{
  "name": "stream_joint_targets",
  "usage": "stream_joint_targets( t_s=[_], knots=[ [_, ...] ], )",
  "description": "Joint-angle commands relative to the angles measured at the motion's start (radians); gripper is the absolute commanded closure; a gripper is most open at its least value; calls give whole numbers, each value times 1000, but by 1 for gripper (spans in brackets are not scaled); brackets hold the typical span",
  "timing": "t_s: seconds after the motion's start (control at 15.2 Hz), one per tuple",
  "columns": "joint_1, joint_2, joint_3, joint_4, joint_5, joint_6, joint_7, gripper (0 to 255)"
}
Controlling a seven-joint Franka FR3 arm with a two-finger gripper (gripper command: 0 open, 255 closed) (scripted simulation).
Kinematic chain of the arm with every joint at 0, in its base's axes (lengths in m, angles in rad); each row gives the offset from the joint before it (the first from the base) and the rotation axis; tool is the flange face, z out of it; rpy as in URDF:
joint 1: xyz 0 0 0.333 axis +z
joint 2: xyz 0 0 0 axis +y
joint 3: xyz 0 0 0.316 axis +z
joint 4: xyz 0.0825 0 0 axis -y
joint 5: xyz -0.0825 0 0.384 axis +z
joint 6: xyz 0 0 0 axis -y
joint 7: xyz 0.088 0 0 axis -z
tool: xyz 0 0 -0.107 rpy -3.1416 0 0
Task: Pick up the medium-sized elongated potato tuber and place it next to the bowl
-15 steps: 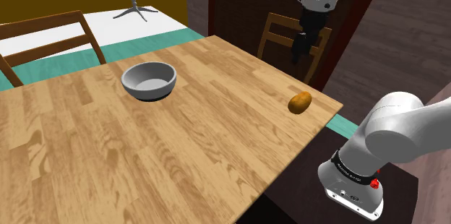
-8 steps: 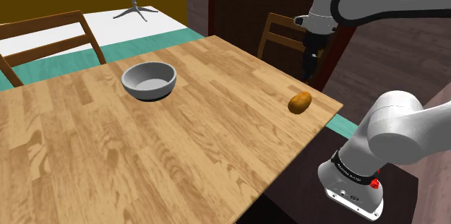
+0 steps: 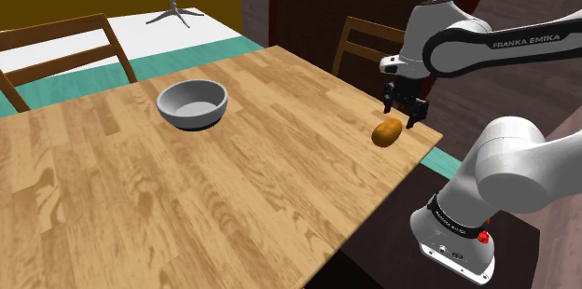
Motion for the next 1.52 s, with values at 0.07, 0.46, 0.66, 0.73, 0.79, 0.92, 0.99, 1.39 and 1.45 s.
stream_joint_targets(
  t_s=[0.07, 0.46, 0.66, 0.73, 0.79, 0.92, 0.99, 1.39, 1.45],
  knots=[
    [27, -24, -84, -33, -85, 73, -234, 0],
    [8, 34, -119, -86, -123, 183, -233, 0],
    [6, 53, -131, -99, -134, 213, -231, 0],
    [6, 53, -131, -99, -134, 213, -231, 0],
    [6, 53, -131, -99, -134, 213, -231, 0],
    [6, 53, -131, -99, -134, 213, -231, 0],
    [6, 53, -131, -99, -134, 213, -231, 0],
    [6, 52, -131, -99, -134, 212, -231, 255],
    [6, 52, -131, -99, -134, 212, -231, 255]
  ],
)
